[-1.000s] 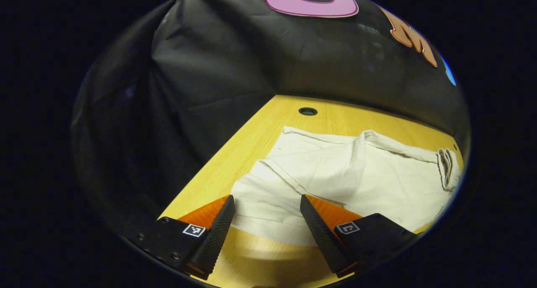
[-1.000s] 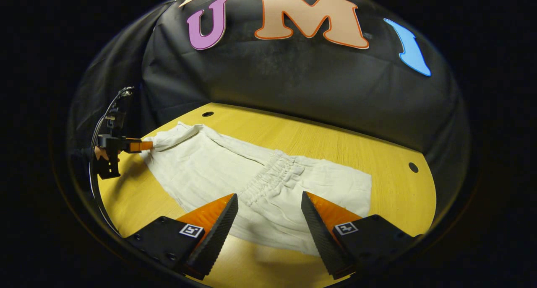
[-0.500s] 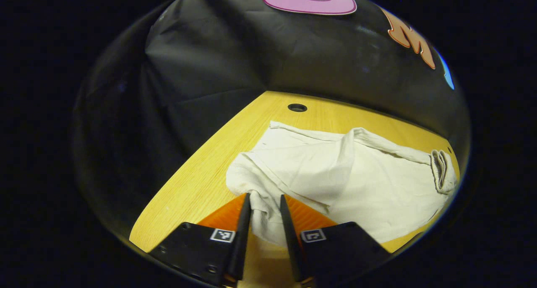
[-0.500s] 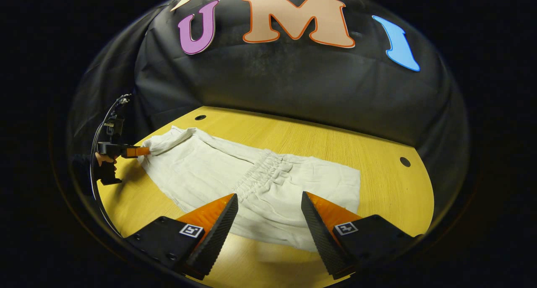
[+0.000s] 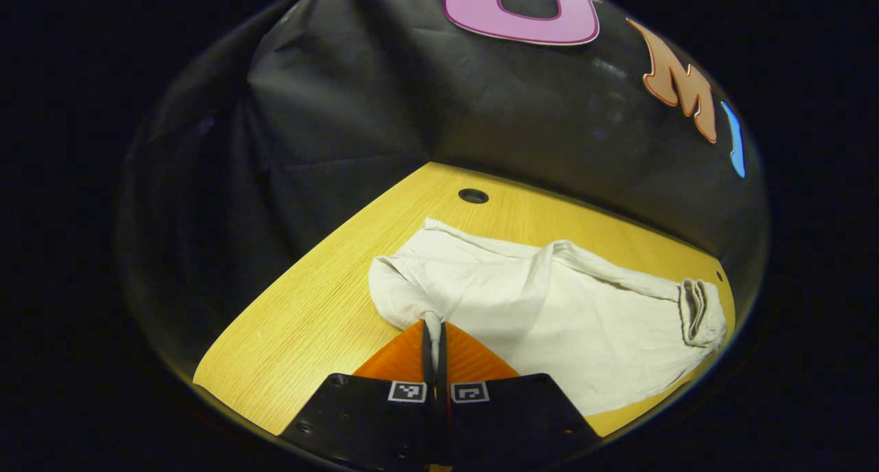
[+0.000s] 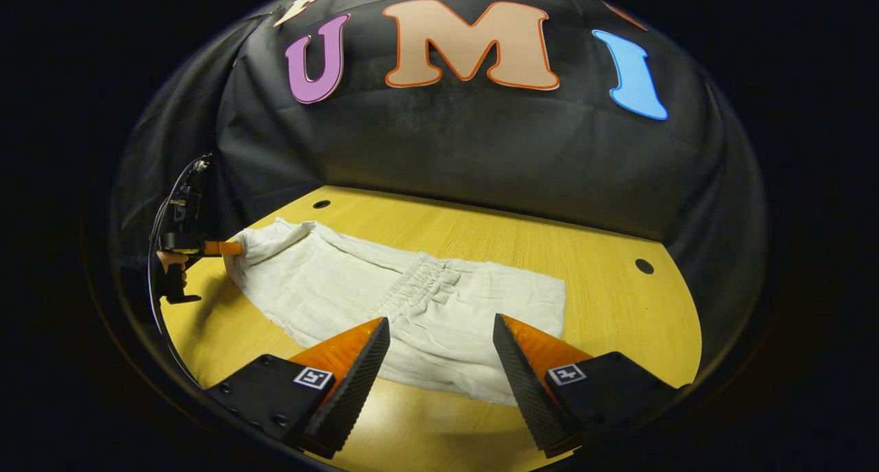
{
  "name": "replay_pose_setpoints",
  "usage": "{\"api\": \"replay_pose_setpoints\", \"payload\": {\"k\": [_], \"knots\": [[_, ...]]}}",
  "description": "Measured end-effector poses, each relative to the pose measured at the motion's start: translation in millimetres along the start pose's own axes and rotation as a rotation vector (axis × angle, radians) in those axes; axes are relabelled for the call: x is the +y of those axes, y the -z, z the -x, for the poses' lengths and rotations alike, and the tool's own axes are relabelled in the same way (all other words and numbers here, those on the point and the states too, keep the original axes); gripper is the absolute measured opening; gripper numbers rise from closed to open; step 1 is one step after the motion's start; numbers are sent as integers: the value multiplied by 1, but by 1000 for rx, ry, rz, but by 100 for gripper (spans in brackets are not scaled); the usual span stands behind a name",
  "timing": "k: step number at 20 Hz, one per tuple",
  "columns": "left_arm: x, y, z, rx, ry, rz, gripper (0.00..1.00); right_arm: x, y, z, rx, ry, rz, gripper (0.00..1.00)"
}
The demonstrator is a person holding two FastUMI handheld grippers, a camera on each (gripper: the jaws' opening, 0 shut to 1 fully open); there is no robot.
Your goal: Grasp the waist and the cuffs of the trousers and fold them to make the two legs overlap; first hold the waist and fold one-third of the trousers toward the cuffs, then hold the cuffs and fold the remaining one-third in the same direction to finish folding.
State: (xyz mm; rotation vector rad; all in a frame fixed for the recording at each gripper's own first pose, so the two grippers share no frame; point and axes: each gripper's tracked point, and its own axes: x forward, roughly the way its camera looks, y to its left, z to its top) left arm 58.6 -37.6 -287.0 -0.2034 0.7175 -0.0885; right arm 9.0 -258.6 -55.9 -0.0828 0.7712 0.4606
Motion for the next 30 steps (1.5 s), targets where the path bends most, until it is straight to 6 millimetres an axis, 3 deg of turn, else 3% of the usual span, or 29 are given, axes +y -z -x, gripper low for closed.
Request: {"api": "replay_pose_setpoints", "payload": {"k": [7, 12, 22, 30], "knots": [[-75, -55, 36, -118, 112, -66, 0, -17, 2, 23, -29, 17, -31, 97], [-132, -83, 52, -173, 200, -106, 0, -36, 5, 45, -48, 44, -60, 98], [-240, -105, 79, -225, 366, -167, 0, -84, 21, 81, -54, 118, -114, 98], [-323, -110, 100, -238, 489, -230, 0, -110, 32, 106, -63, 160, -146, 98]]}}
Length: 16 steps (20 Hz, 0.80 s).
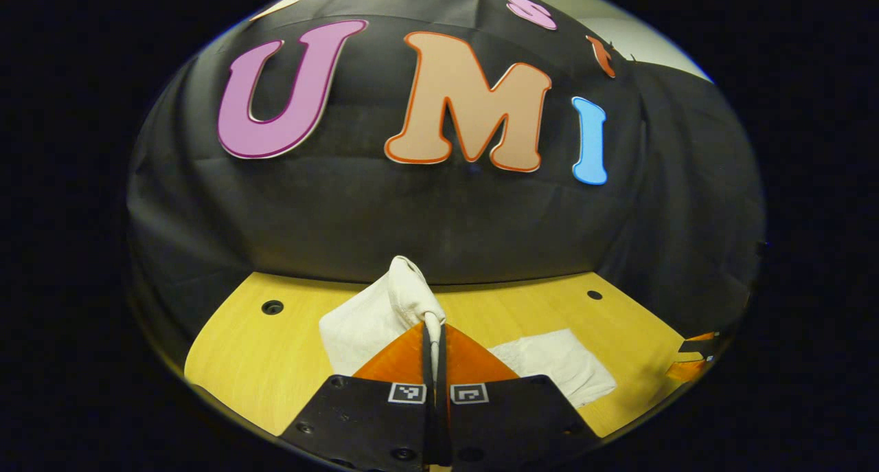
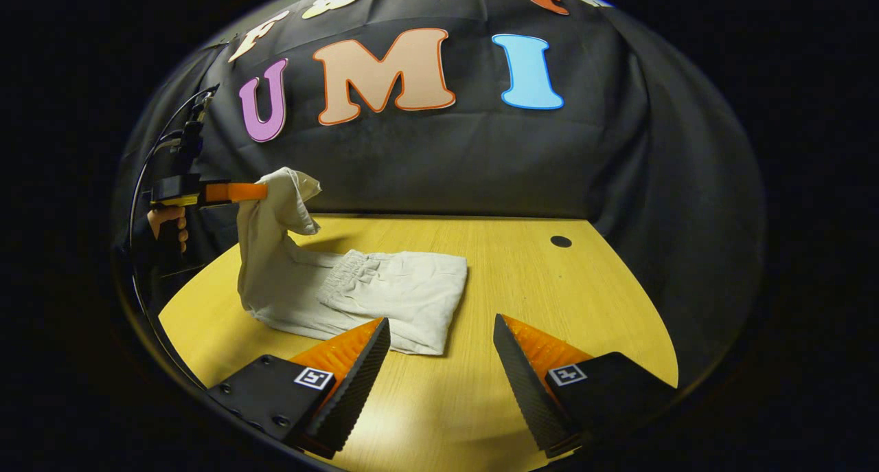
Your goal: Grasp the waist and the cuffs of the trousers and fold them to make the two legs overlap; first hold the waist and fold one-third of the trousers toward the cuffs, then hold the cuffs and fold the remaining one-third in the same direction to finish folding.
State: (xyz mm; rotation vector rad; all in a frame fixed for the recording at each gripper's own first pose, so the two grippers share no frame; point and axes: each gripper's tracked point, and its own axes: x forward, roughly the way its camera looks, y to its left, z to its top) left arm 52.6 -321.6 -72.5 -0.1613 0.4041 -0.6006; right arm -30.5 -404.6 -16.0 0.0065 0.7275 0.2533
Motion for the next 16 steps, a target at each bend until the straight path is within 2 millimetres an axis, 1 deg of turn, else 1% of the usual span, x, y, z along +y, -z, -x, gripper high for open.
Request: {"api": "replay_pose_setpoints", "payload": {"k": [2, 6, 8, 10, 14, 16], "knots": [[-22, -5, -11, -1, 39, -10, 0, -8, 3, 7, 2, 12, -12, 98], [-74, -12, -24, -8, 119, -35, 0, -27, 13, 21, 8, 43, -26, 98], [-101, -10, -32, -3, 161, -45, 0, -36, 18, 26, 15, 58, -39, 96], [-127, -5, -41, 13, 201, -51, 0, -44, 20, 32, 14, 70, -56, 97], [-175, 14, -55, 48, 271, -55, 0, -59, 26, 43, 18, 97, -61, 98], [-195, 29, -59, 78, 299, -75, 0, -66, 29, 48, 19, 109, -68, 98]]}}
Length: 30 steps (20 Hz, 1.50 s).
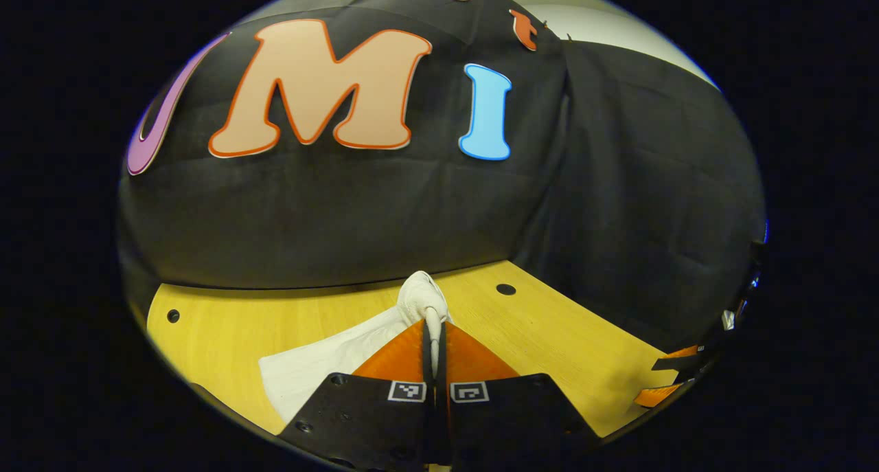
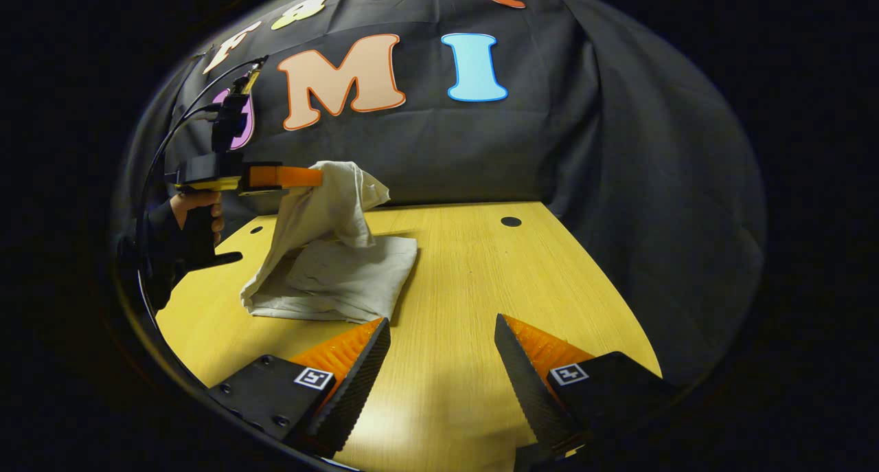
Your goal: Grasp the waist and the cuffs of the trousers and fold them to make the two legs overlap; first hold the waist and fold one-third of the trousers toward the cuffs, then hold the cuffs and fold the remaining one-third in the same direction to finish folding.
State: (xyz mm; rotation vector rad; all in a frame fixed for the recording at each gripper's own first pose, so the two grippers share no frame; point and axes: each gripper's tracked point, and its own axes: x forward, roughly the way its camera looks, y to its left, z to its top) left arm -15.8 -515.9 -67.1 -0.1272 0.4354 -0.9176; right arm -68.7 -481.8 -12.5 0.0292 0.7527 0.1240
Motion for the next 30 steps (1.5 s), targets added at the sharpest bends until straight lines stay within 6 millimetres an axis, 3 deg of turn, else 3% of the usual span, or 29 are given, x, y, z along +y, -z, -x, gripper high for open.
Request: {"api": "replay_pose_setpoints", "payload": {"k": [3, 6, 11, 12, 13, 14, 16, 22, 27, 30], "knots": [[-21, 33, -9, 56, 23, -26, 0, -9, 1, 4, -1, 12, -10, 98], [-34, 66, -4, 100, 19, -57, 0, -15, 1, 6, -11, 17, -12, 98], [-54, 106, 8, 138, 41, -117, 4, -5, -6, 6, -23, -21, 6, 98], [-57, 112, 10, 144, 46, -126, 23, -1, -7, 6, -26, -34, 14, 98], [-58, 114, 14, 143, 36, -139, 30, 3, -10, 6, -29, -49, 22, 98], [-57, 112, 20, 135, 23, -149, 53, 8, -13, 6, -34, -64, 30, 96], [-54, 97, 30, 91, -7, -160, 98, 18, -24, 7, -52, -92, 50, 96], [-6, 26, 99, -75, -171, -161, 96, 57, -101, 18, -220, -115, 92, 98], [56, -29, 173, -194, -312, -182, 97, 114, -166, 33, -384, -128, 88, 98], [89, -51, 218, -235, -394, -165, 96, 149, -190, 37, -418, -162, 68, 98]]}}
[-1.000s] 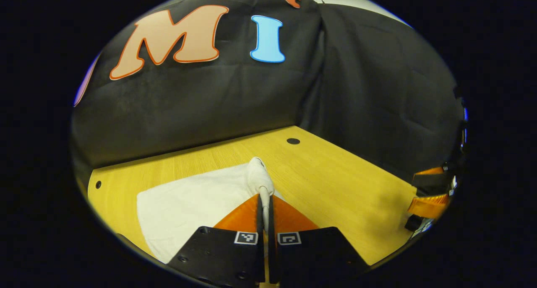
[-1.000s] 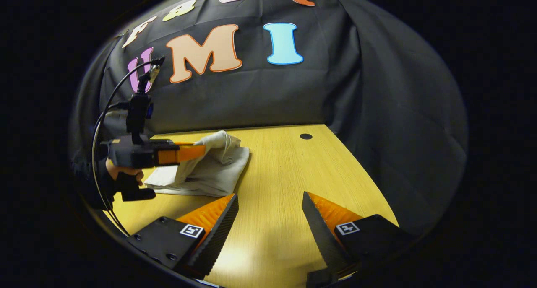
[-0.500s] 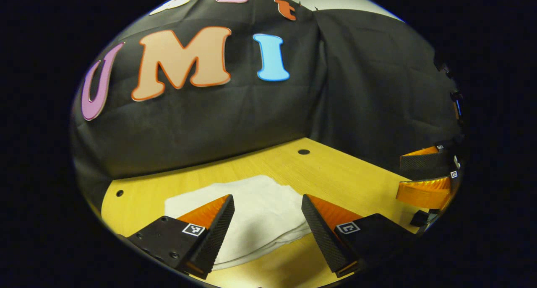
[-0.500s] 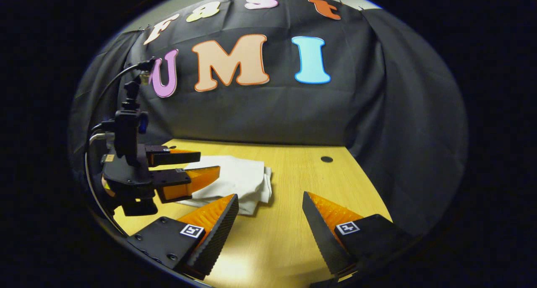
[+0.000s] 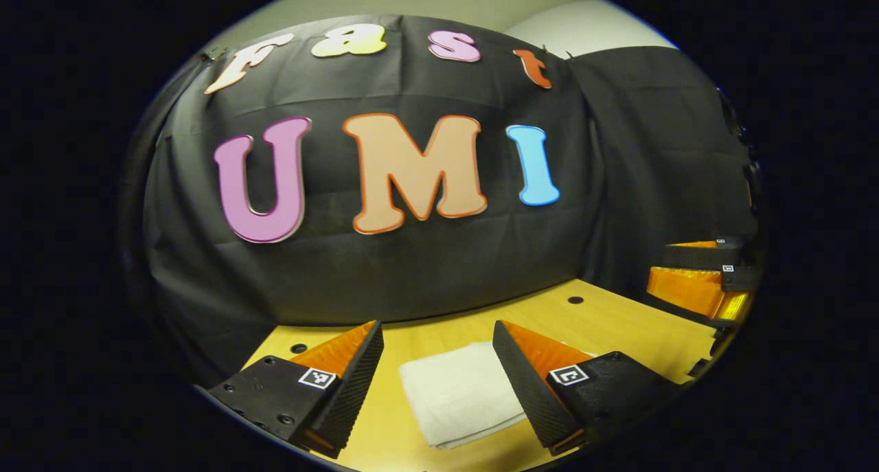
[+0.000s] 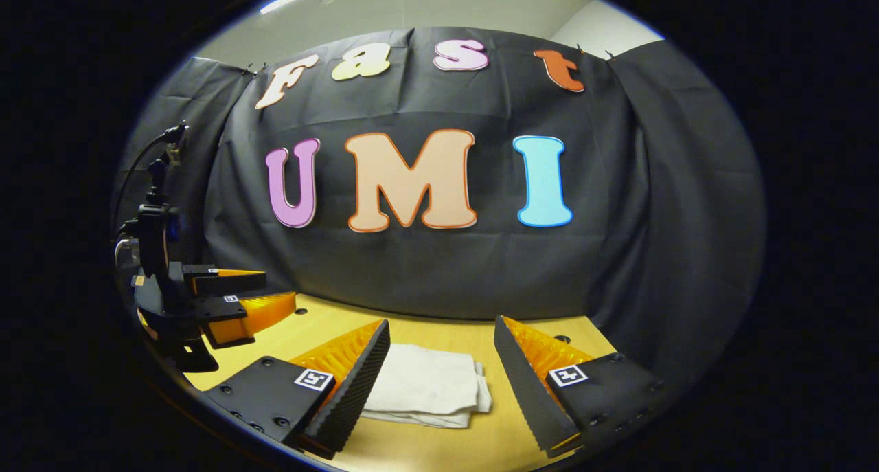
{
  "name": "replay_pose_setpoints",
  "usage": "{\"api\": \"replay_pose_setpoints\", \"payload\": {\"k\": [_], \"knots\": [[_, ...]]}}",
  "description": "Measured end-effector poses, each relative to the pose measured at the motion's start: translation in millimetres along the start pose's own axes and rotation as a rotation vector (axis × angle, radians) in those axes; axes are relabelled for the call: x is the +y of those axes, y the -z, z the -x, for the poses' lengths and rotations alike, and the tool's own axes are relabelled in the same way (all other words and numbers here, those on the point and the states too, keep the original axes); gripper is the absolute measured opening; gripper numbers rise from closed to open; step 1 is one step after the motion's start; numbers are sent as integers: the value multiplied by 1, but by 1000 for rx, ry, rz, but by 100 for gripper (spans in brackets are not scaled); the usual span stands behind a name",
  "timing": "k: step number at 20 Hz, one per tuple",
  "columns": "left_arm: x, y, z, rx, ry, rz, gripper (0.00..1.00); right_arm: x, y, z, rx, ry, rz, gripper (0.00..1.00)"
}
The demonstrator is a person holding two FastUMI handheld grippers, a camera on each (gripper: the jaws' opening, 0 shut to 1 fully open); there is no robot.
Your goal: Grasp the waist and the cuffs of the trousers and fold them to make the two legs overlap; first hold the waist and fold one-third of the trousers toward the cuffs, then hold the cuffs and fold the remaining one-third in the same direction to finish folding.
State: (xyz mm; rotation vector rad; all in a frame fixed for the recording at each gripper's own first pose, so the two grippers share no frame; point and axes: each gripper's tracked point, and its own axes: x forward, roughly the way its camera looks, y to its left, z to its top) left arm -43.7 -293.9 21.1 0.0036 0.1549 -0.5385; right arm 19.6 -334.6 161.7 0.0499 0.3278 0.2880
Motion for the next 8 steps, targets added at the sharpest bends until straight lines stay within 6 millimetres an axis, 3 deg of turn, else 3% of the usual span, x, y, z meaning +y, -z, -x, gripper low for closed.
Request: {"api": "replay_pose_setpoints", "payload": {"k": [4, 7, 8], "knots": [[49, -20, 26, -52, -98, -9, 96, 22, -29, 1, -86, 1, -29, 98], [69, -30, 47, -98, -169, 3, 99, 22, -44, 6, -136, 16, -31, 98], [74, -32, 52, -105, -188, 3, 96, 21, -46, 8, -141, 21, -38, 97]]}}
